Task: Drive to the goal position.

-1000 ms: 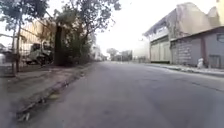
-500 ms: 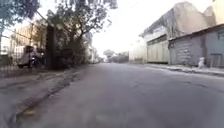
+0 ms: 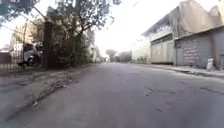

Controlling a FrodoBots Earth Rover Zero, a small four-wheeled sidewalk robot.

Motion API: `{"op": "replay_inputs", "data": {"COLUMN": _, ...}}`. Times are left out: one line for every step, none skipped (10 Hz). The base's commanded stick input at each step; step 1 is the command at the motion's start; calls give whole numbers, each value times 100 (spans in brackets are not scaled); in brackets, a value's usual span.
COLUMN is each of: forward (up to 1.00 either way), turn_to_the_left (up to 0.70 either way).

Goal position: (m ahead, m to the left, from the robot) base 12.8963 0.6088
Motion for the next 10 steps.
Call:
{"op": "replay_inputs", "data": {"forward": 100, "turn_to_the_left": 7}}
{"op": "replay_inputs", "data": {"forward": 100, "turn_to_the_left": 7}}
{"op": "replay_inputs", "data": {"forward": 100, "turn_to_the_left": 7}}
{"op": "replay_inputs", "data": {"forward": 100, "turn_to_the_left": -1}}
{"op": "replay_inputs", "data": {"forward": 100, "turn_to_the_left": -33}}
{"op": "replay_inputs", "data": {"forward": 100, "turn_to_the_left": -33}}
{"op": "replay_inputs", "data": {"forward": 100, "turn_to_the_left": -33}}
{"op": "replay_inputs", "data": {"forward": 100, "turn_to_the_left": 0}}
{"op": "replay_inputs", "data": {"forward": 100, "turn_to_the_left": 7}}
{"op": "replay_inputs", "data": {"forward": 100, "turn_to_the_left": 7}}
